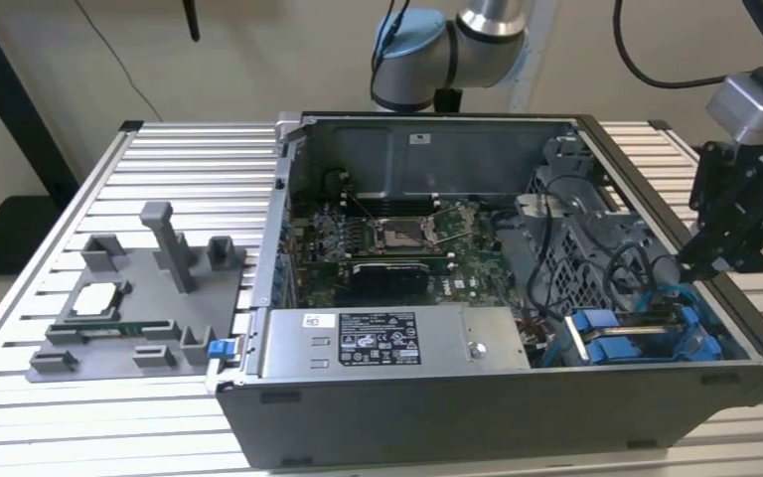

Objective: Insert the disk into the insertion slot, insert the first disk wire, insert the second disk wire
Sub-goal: 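Insert the second disk wire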

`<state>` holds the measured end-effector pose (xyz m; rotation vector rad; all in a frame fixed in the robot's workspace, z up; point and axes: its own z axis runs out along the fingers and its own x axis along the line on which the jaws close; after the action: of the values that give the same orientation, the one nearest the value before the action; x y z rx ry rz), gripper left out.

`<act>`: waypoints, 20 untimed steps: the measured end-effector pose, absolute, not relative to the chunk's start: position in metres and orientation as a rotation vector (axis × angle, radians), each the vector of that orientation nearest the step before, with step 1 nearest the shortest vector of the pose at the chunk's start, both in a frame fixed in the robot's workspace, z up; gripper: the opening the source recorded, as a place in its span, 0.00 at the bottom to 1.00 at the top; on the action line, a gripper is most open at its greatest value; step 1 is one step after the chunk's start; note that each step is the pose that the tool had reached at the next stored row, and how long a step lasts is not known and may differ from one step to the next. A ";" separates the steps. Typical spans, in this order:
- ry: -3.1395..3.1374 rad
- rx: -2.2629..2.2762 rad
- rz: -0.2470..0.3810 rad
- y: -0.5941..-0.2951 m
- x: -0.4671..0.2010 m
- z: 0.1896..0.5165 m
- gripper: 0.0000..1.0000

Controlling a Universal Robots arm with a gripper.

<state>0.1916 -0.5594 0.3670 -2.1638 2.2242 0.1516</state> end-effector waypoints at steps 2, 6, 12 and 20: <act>2.227 -2.166 0.156 -0.560 0.192 0.364 1.00; 2.229 -2.168 0.160 -0.560 0.192 0.361 1.00; 2.229 -2.167 0.161 -0.560 0.192 0.361 1.00; 2.229 -2.167 0.161 -0.560 0.192 0.361 0.00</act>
<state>0.1917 -0.5596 0.3613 -2.1672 2.2291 0.1607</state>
